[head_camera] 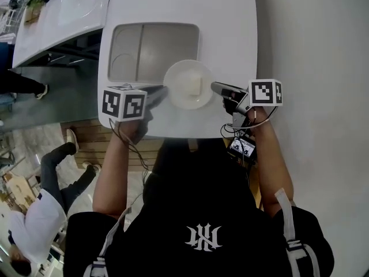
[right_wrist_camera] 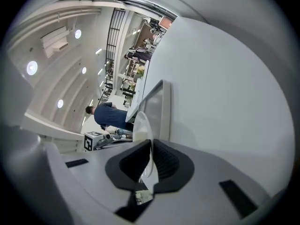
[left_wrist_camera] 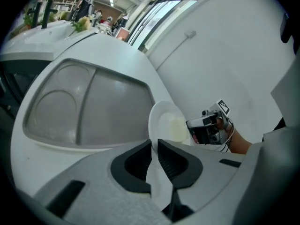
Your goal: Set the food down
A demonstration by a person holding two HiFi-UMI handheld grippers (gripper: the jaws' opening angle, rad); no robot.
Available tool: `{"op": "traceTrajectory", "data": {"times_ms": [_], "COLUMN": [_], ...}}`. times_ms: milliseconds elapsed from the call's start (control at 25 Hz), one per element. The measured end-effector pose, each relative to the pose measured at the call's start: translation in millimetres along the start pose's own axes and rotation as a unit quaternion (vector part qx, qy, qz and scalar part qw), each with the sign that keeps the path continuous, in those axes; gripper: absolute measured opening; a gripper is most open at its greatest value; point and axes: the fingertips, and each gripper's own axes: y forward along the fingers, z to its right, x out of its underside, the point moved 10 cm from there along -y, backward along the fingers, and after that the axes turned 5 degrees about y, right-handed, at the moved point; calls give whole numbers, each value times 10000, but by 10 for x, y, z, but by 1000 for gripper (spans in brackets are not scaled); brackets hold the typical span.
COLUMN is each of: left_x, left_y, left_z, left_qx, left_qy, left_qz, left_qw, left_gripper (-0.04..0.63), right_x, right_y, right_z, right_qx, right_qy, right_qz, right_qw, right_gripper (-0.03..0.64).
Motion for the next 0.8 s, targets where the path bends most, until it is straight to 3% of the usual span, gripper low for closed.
{"op": "traceTrajectory", "data": {"times_ms": [400,800], "left_x": [-180,-166], "left_y": [-115,37], "left_z": [-135,-153], "left_qx": [-416,-775], "left_qy": [426,867], "left_qz": [115,-209], "left_qw": [9982,9930], "left_gripper": [41,41], "right_x": [-114,-80], "right_y": [201,301], "right_z": [-176,-77], "right_qx": [93,611], "right_qy": [-398,-705], "right_qz": [200,237], "right_qw": [9990,9954], "right_gripper": [18,18]}}
